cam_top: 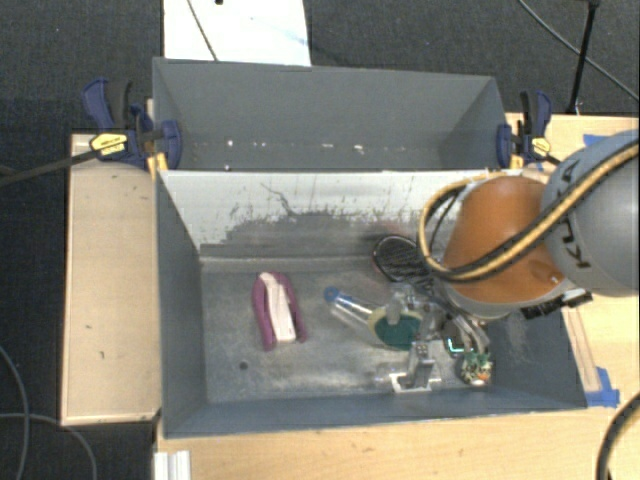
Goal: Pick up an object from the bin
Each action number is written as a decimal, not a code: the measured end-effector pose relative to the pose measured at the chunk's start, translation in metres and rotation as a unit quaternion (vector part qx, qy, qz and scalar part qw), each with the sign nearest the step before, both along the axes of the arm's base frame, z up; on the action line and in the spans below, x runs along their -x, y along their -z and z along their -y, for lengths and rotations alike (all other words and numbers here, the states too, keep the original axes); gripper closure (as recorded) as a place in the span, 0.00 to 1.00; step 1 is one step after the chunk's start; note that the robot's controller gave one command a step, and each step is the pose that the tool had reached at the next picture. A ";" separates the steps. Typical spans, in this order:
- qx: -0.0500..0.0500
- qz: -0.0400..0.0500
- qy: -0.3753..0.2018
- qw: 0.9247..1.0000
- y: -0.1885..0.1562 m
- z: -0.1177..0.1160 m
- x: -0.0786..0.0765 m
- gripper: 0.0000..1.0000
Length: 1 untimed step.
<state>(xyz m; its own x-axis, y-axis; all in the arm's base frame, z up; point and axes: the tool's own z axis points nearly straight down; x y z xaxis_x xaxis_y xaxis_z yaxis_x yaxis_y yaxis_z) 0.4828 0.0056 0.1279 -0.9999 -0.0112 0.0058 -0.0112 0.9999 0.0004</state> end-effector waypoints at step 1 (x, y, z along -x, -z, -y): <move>0.001 0.011 0.024 1.000 0.057 0.075 -0.037 0.00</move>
Offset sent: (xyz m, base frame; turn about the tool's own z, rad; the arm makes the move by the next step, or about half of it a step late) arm 0.0315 -0.0705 -0.0579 0.0396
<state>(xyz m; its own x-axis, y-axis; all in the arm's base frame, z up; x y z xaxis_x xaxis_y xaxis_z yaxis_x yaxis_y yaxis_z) 0.5193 -0.0691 0.0707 -0.9992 0.0367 -0.0167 0.0367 0.9993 -0.0016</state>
